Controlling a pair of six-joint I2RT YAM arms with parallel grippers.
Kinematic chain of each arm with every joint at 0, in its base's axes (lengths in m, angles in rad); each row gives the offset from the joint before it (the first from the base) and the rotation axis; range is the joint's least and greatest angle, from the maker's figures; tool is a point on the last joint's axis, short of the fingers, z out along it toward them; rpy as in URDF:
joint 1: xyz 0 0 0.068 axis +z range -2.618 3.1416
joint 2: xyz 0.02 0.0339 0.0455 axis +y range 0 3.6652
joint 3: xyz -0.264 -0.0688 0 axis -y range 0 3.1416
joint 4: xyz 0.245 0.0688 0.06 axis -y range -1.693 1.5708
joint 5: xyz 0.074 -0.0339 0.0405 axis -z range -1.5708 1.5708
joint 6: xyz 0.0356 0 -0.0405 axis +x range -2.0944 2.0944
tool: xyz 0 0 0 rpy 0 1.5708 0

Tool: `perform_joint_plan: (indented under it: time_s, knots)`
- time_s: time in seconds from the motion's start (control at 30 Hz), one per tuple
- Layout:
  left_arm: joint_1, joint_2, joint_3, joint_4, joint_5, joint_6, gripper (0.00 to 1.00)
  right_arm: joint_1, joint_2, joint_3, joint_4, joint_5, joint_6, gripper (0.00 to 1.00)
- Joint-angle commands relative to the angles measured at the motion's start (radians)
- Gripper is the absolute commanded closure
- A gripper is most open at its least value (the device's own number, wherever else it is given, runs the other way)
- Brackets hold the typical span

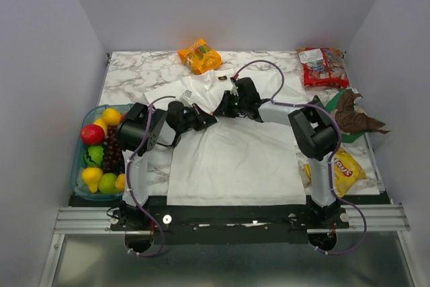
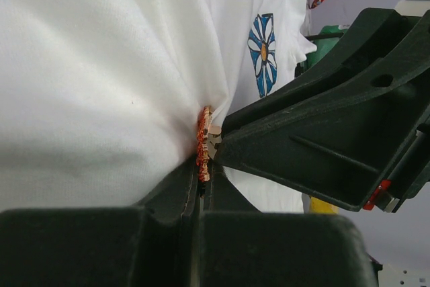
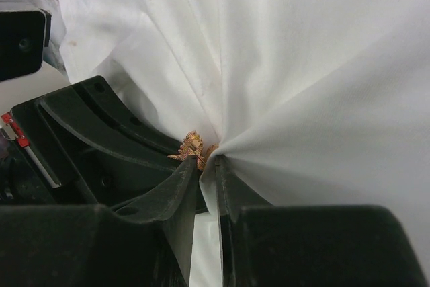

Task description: Pin the brooch onto the clothing

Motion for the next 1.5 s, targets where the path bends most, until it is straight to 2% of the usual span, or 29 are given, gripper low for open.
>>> perform_joint_plan:
  time_s: [0.0,0.63,1.23,1.47]
  knots:
    - [-0.011,-0.018,-0.017,-0.051,0.037,0.032,1.0,0.027,-0.018,-0.037,-0.101,0.074,-0.032,0.74]
    - [-0.011,-0.052,-0.079,0.023,0.062,0.046,1.0,0.05,-0.01,0.023,-0.158,0.209,-0.029,0.75]
    - [-0.011,-0.066,-0.11,0.043,0.063,0.032,1.0,0.077,-0.046,0.001,-0.201,0.442,0.051,0.76]
    - [-0.013,-0.061,-0.11,0.051,0.074,0.029,1.0,0.079,-0.044,0.016,-0.197,0.45,0.045,0.76]
